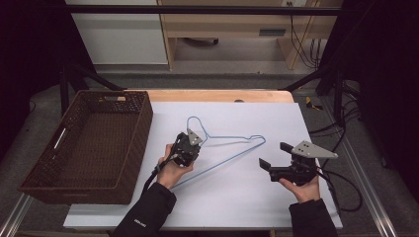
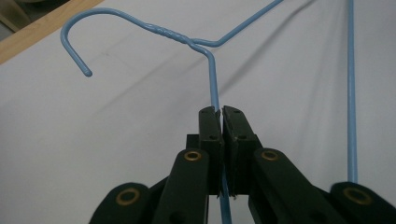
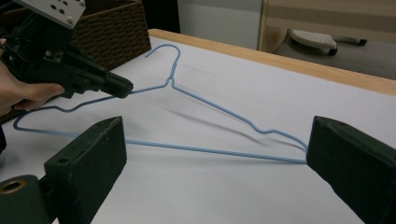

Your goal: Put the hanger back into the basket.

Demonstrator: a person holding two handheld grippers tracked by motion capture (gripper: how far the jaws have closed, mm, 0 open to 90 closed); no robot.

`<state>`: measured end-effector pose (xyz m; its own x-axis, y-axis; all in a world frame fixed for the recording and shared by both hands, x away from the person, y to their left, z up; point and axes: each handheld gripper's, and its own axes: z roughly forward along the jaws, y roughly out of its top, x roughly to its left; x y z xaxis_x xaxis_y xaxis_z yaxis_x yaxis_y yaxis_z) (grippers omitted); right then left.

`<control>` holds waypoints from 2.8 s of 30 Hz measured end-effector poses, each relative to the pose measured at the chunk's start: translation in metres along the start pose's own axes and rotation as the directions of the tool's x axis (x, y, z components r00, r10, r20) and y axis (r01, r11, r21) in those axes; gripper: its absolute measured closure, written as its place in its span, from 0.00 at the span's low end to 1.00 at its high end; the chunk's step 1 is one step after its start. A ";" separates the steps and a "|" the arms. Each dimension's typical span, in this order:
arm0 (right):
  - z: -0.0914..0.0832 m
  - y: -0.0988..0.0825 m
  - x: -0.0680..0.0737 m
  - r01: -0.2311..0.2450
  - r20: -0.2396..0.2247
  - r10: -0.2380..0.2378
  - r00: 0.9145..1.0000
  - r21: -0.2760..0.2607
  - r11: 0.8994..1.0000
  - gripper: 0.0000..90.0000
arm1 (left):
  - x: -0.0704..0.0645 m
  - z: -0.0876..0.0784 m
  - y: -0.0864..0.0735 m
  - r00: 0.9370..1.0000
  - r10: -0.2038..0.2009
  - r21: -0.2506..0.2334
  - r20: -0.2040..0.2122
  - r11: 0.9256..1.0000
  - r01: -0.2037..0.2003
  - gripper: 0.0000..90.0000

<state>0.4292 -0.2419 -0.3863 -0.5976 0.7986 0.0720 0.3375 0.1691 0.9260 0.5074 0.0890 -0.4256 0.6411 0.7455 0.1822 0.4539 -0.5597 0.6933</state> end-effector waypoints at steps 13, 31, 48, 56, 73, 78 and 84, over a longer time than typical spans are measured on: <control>0.032 0.015 0.010 0.006 -0.021 -0.006 1.000 0.018 1.000 0.09 | -0.004 -0.010 0.000 0.999 0.024 -0.021 -0.024 0.999 -0.025 0.97; 0.104 0.048 0.019 -0.010 -0.025 0.011 1.000 0.043 0.999 0.13 | -0.008 -0.015 -0.004 1.000 0.018 -0.036 -0.022 0.999 -0.019 0.97; 0.158 0.048 0.021 -0.011 -0.016 0.012 1.000 0.110 0.994 0.21 | -0.009 -0.016 -0.006 1.000 0.011 -0.037 -0.012 0.999 -0.012 0.97; 0.174 0.048 0.024 -0.027 -0.030 0.030 0.999 0.117 0.993 0.27 | -0.010 -0.014 -0.007 1.000 0.010 -0.043 -0.007 0.999 -0.010 0.97; 0.207 0.040 0.041 -0.018 -0.074 0.032 0.997 0.181 0.983 0.46 | -0.011 -0.014 -0.007 1.000 0.026 -0.047 -0.016 0.999 -0.026 0.97; 0.214 0.037 0.045 -0.023 -0.084 0.040 0.996 0.198 0.980 0.54 | -0.012 -0.014 -0.008 1.000 0.020 -0.043 -0.013 0.999 -0.021 0.97; 0.219 0.035 0.048 -0.021 -0.086 0.041 0.995 0.219 0.975 0.68 | -0.013 -0.013 -0.008 1.000 0.020 -0.043 -0.003 0.999 -0.020 0.97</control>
<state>0.5715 -0.0718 -0.4316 -0.6437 0.7521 0.1413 0.5011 0.2746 0.8206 0.4874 0.0888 -0.4243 0.6480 0.7354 0.1984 0.4141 -0.5588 0.7185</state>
